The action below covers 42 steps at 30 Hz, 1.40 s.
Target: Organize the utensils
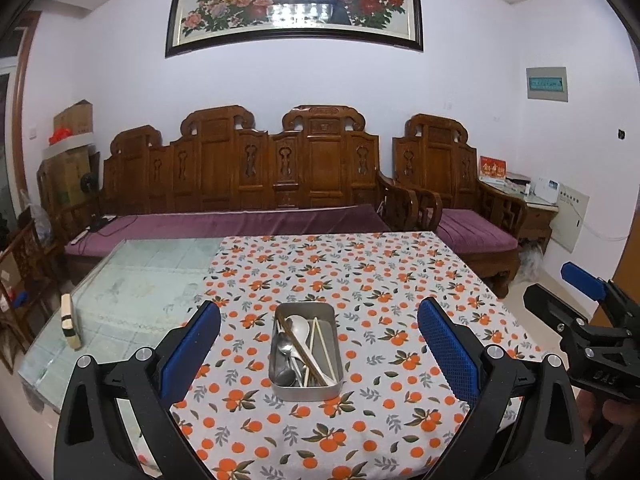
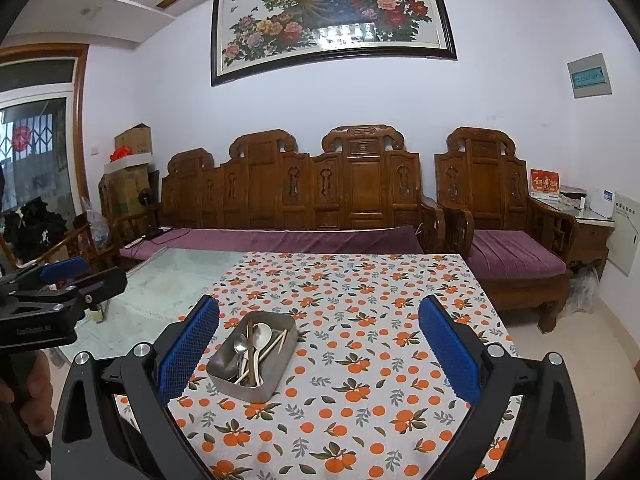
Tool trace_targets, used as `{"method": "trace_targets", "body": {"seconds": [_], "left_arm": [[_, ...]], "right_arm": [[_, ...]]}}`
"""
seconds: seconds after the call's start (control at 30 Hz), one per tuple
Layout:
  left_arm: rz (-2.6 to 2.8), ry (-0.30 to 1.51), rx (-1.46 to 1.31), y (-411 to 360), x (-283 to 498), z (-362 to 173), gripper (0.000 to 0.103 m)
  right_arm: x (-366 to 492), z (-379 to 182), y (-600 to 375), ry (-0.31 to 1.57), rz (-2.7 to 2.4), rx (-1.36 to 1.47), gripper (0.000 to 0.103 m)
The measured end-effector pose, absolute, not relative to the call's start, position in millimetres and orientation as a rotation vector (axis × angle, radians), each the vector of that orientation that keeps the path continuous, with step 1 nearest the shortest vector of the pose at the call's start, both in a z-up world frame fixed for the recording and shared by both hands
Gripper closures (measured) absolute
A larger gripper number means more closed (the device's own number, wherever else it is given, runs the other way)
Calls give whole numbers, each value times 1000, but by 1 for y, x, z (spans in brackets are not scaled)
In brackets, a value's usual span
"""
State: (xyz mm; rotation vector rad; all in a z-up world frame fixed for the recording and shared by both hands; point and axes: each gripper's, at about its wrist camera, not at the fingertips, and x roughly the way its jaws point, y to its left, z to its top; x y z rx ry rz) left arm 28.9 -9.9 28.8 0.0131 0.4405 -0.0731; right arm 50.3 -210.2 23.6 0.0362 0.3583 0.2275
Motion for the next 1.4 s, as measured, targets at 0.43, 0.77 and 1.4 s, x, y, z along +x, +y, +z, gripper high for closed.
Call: {"method": "trace_targets", "body": {"seconds": [0.43,0.77,1.4], "left_arm": [[-74,434,13,-9,27,32,8],[-73,431,13,-9,26,33,8],[-74,433,17,-12,27,34,8]], "right_arm": [[53,22,-212,364,216,43,3],[53,22,-212,364,217,44,3],[53,23,-210,362,222,43,3]]}}
